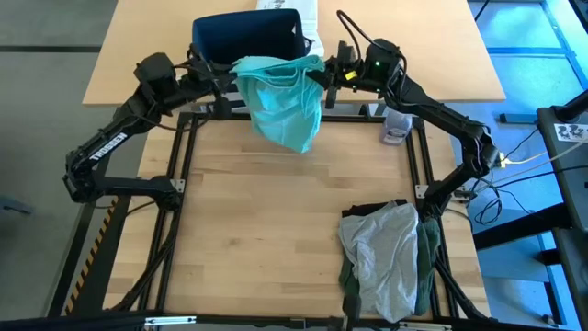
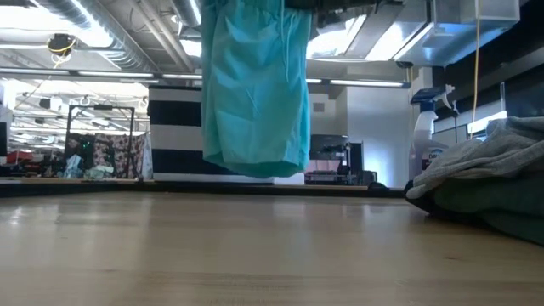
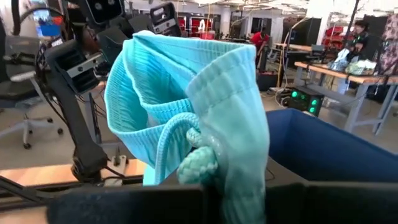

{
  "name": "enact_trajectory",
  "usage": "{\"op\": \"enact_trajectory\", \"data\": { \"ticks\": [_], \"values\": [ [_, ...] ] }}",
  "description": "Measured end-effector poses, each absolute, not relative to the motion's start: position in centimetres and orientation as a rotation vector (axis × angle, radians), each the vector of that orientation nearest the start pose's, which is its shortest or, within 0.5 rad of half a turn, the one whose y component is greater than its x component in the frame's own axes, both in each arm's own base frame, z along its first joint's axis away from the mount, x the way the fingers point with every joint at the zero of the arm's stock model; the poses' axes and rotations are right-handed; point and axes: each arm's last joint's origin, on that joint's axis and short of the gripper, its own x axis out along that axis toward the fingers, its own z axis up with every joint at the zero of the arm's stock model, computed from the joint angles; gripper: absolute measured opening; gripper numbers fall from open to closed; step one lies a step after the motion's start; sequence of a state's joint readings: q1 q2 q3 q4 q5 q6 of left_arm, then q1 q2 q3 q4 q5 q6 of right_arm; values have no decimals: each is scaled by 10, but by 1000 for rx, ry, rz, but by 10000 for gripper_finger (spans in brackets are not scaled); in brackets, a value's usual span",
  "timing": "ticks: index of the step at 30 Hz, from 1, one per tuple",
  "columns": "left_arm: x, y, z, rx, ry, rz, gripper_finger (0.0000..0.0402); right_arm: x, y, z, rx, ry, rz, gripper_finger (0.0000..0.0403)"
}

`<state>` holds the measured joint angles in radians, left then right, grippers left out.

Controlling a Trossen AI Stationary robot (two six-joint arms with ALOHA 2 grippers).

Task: Fold Laundry from Bin
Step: Fold the blue shorts

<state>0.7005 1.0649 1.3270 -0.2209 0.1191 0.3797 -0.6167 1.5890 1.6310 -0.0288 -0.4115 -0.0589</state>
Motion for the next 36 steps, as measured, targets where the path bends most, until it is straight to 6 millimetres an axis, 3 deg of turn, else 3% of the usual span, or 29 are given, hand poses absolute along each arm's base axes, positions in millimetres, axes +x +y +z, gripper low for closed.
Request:
{"op": "enact_trajectory", "data": {
  "ticks": [6,12,17,26,36],
  "values": [
    [166,130,456,390,109,528,14,301,-199,434,-64,42,-195,25],
    [173,121,435,321,263,414,14,306,-190,411,-51,217,-167,25],
    [182,126,419,294,312,397,14,304,-197,405,-37,226,-171,25],
    [178,154,416,320,315,505,14,288,-227,401,17,218,-251,25],
    [181,154,431,442,193,531,14,289,-228,412,-74,120,-254,25]
  ]
}}
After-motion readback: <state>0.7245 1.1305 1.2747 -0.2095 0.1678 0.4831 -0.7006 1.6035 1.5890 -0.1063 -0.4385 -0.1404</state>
